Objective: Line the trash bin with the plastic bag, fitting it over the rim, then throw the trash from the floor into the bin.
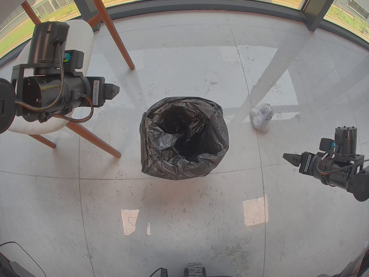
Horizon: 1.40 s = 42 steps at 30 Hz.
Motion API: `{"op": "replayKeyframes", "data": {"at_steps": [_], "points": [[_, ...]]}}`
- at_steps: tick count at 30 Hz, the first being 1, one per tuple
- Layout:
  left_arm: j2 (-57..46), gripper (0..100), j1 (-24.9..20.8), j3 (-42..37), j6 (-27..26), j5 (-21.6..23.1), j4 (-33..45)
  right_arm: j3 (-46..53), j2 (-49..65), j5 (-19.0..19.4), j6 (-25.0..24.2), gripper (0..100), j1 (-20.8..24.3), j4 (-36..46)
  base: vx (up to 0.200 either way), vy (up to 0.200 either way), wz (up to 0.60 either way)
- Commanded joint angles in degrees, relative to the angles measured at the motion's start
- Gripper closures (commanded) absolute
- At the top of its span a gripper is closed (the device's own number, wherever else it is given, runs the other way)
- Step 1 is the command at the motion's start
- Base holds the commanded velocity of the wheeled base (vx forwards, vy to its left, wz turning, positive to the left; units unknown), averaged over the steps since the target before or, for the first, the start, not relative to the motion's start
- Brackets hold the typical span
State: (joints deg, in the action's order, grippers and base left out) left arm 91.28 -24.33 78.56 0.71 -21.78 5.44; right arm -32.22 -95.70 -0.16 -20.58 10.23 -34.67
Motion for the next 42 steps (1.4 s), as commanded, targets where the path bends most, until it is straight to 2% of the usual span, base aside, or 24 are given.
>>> {"op": "replayKeyframes", "data": {"at_steps": [1,5,6,9,13,15,17,20,23,31,36,39,42], "points": [[-0.58,0,-2.30,-4.02,2.02,0.16,-3.33,-3.64,-3.97,-0.02,0.71,0,-1.97,0.04,0.200,0.000,0.00],[-0.67,0,-3.53,-5.78,1.84,0.25,-4.73,-5.66,-5.20,0.33,2.65,0,-3.72,0.04,0.200,0.000,0.00],[-0.67,0,-3.70,-5.69,1.67,0.16,-4.91,-5.92,-5.64,1.92,4.58,0,-5.22,0.04,0.200,0.000,0.00],[-0.76,0,-3.70,-5.26,1.58,0.25,-4.91,-6.01,-7.05,3.41,7.48,0,-7.33,0.04,0.200,0.000,0.00],[-0.32,0,-3.97,-4.82,1.49,-0.10,-5.61,-6.45,-9.51,4.20,8.54,0,-8.73,0.04,0.200,0.000,0.00],[0.04,0,-3.97,-5.08,1.58,-0.45,-9.04,-6.80,-10.74,5.78,8.54,0,-8.82,-0.05,0.100,0.000,0.00],[0.12,0,-4.41,-6.13,1.58,-0.80,-15.63,-7.59,-12.06,6.93,8.54,0,-8.73,-0.49,0.000,0.000,0.00],[0.12,0,-6.61,-8.07,1.75,-1.86,-23.63,-9.62,-15.13,6.93,8.54,0,-8.65,-0.40,0.000,0.000,0.00],[-1.46,0,-8.36,-8.24,1.58,-2.12,-22.58,-12.52,-18.91,6.93,8.80,0,-8.65,-0.66,0.000,0.000,0.00],[-12.62,0,-9.07,-8.95,1.67,-2.30,-13.87,-21.83,-29.28,6.93,12.40,0,-8.73,-0.93,0.000,0.000,0.00],[-15.26,0,-8.98,-9.39,1.75,-2.39,-13.52,-26.93,-33.94,6.93,12.76,0,-8.56,-0.84,0.000,0.000,0.00],[-17.46,0,-8.98,-12.64,1.93,-4.85,-13.87,-33.35,-39.04,7.01,12.84,0,-8.56,-0.84,0.000,0.000,0.00],[-17.63,0,-8.98,-14.04,2.02,-5.29,-14.40,-38.88,-42.56,7.01,12.84,0,-8.73,-0.84,0.000,0.000,0.00]]}}
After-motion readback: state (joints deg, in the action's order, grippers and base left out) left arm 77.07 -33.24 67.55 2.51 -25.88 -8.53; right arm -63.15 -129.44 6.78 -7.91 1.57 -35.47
